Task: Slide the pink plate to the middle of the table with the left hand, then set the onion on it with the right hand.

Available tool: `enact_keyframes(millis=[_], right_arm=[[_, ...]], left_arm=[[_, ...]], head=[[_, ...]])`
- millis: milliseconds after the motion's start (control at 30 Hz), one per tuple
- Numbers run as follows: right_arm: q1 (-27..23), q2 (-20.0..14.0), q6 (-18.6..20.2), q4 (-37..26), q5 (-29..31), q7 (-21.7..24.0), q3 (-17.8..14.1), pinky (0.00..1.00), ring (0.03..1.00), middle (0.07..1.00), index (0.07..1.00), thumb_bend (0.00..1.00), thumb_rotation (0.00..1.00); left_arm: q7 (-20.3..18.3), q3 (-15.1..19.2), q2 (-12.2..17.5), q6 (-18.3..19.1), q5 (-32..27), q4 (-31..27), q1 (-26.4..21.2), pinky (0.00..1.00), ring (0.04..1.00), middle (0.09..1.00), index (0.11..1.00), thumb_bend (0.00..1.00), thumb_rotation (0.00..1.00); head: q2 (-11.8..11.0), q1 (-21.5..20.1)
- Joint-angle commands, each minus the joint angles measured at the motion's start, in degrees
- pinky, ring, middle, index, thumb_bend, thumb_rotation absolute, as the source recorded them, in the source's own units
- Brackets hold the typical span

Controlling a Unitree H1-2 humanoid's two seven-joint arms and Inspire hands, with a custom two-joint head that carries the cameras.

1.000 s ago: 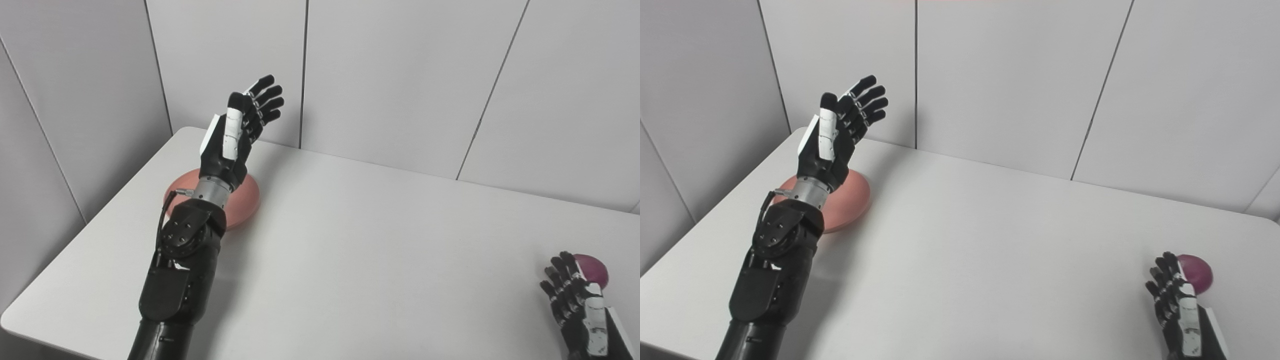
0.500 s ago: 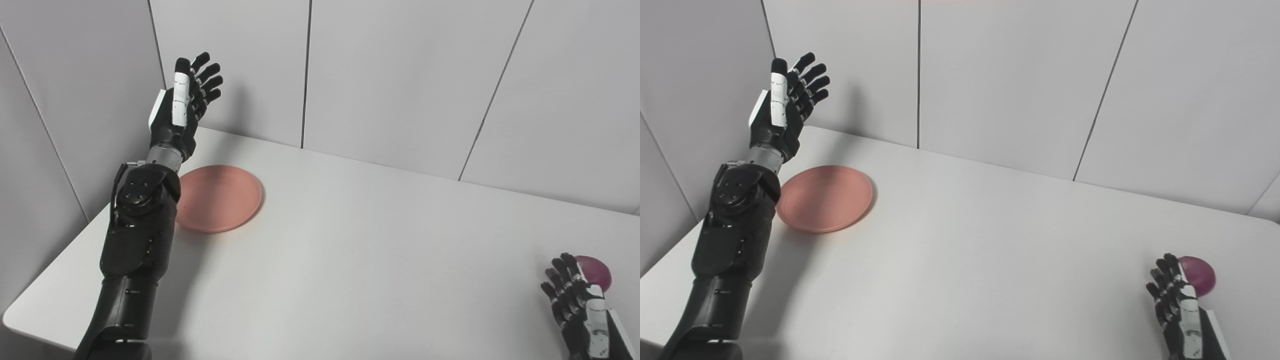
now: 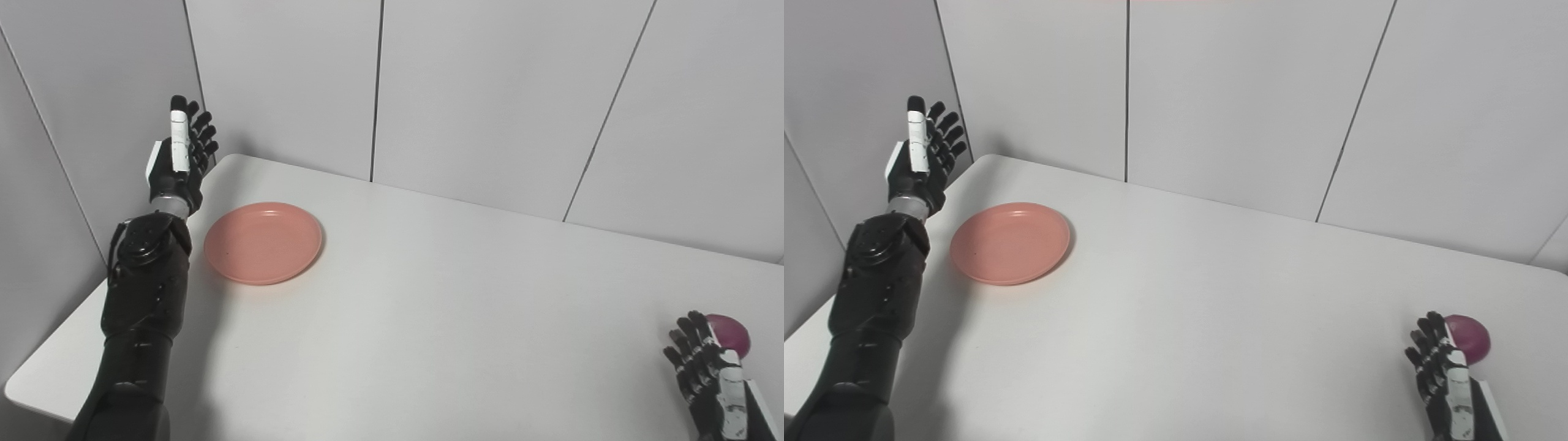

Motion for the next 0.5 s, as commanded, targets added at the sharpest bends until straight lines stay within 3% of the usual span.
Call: enact_keyframes(millis=[0,367,467], right_arm=[[1.2,1.3,-0.5,1.0,1.2,0.0,0.4,1.0,1.0,1.0,1.0,0.85,1.0],[1.4,1.2,0.7,-0.3,1.1,-0.5,0.4,1.0,1.0,1.0,1.0,0.84,1.0],[1.6,1.2,0.6,-0.3,1.0,-0.7,0.4,1.0,1.0,1.0,1.0,0.83,1.0]], left_arm=[[0.0,0.1,2.4,-0.8,-0.1,-0.7,-2.4,0.96,0.971,0.975,0.993,0.94,1.0],[0.8,1.2,2.8,-1.9,-0.1,2.7,-0.9,0.98,0.956,0.962,0.981,0.99,1.0],[0.8,1.3,2.1,-1.9,-0.3,2.8,0.1,0.98,0.926,0.952,0.973,0.93,1.0]], head=[[0.1,0.0],[0.3,0.1],[0.2,0.2]])
